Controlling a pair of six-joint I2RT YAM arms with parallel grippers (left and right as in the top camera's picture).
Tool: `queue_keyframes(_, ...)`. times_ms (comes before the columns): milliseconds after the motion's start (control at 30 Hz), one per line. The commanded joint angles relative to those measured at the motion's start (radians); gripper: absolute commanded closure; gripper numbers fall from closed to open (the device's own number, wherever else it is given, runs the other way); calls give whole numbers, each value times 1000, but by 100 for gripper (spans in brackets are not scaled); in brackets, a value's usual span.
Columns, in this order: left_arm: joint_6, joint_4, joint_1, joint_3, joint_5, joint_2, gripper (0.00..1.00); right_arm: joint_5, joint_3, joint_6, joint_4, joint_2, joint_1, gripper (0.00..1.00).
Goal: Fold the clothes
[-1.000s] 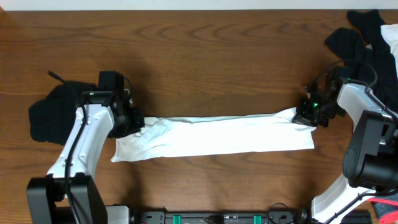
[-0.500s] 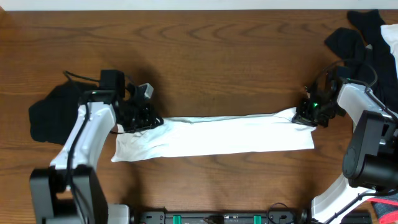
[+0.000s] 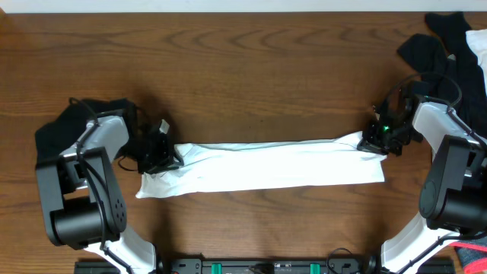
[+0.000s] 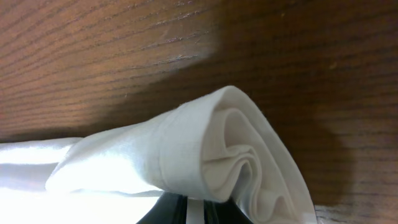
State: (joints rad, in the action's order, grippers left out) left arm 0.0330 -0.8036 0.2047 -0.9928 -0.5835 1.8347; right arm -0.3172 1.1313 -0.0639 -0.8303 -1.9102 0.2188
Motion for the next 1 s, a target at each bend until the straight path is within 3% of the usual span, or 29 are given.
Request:
queue_keyframes(0,-12,10,27,10,80,17,81,126,-29,-10,-8,-50,-3,89)
queue_keyframes(167,-12,13,29,10,79,17,81,126,-29,-11,-19,-50,-3,86)
queue_keyframes(333,-12,13,29,10,79,17,81,126,-28,-70,-33,-50,29,67)
queue_keyframes(633,-12,13,29,10,79,17,81,60,-29,-69,-42,-50,156,50)
queue_keyframes(967,-12,9,29,10,80,17,81,55,-29,-71,-69,-50,187,31)
